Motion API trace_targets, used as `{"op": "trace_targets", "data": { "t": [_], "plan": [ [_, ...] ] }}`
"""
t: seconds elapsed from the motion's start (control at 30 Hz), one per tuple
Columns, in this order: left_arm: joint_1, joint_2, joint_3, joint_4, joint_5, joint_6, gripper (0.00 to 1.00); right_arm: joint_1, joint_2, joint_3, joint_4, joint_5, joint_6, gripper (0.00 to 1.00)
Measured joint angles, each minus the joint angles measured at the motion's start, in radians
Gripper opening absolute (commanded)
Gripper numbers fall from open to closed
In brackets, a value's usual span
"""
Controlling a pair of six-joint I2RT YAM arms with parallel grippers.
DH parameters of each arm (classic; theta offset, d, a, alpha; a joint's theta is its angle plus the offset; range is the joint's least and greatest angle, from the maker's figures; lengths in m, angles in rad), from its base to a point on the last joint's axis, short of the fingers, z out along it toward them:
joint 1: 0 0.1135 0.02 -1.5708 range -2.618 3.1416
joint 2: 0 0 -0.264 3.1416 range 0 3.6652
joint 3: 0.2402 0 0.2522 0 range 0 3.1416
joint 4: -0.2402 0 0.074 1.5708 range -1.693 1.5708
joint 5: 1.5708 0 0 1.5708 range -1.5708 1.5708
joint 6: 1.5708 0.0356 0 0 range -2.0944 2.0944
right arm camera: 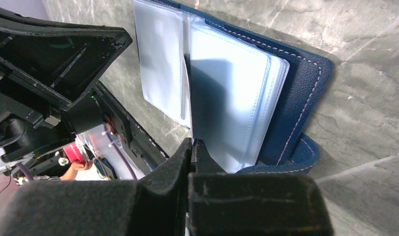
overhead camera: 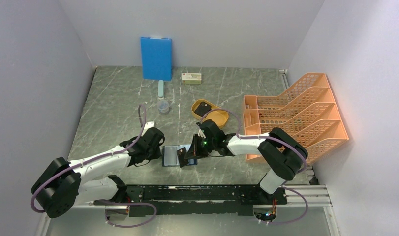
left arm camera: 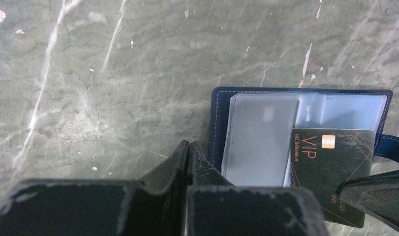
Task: Put the credit cards into the card holder
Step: Insert the credit card into the card holder.
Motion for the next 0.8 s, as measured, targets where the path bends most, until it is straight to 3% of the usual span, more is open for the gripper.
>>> {"op": "trace_targets", "data": {
  "t": [0.8],
  "plan": [
    [0.004, 0.041, -0.016, 0.084, 0.038, 0.0, 0.05, 0.003, 0.032, -0.009, 0.055, -0.035, 0.018, 0.0]
  ]
}}
